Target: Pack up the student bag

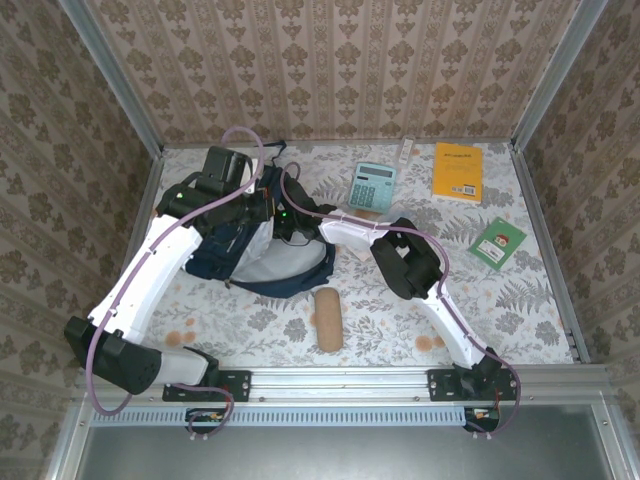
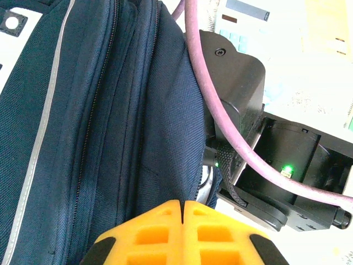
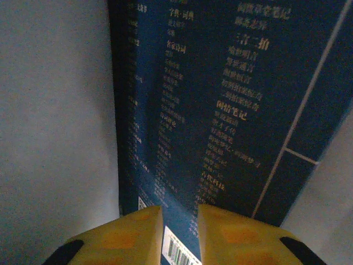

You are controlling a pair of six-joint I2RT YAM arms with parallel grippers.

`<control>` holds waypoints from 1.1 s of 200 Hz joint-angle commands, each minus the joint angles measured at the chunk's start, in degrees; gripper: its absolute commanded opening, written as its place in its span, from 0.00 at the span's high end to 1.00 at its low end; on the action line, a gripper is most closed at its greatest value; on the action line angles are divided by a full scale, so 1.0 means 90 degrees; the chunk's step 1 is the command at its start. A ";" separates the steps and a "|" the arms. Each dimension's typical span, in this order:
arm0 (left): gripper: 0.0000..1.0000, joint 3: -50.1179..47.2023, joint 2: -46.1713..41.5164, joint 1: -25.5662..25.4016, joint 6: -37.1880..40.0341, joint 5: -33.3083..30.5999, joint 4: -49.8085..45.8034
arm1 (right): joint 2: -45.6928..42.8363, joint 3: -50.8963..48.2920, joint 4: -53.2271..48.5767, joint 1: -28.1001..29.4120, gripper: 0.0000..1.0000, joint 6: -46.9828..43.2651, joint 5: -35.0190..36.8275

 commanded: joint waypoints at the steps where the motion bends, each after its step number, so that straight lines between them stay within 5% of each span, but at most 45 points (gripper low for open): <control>1: 1.00 -0.0070 -0.0261 0.0029 -0.0024 0.0151 0.0196 | -0.0433 -0.0385 0.0049 0.0035 0.71 -0.0308 -0.0148; 114: 1.00 -0.1258 -0.0412 0.0315 -0.0023 -0.0175 0.0546 | -0.4345 -0.4282 -0.0838 -0.0574 0.67 -0.1813 0.0654; 175: 1.00 -0.1839 -0.0291 0.0261 -0.0288 0.0163 0.1069 | -0.5557 -0.5042 -0.1858 -0.2344 0.67 -0.2642 0.1447; 220: 1.00 -0.1941 -0.0298 0.0203 -0.0380 0.0238 0.1175 | -0.4992 -0.4519 -0.2127 -0.3865 0.68 -0.3265 0.1884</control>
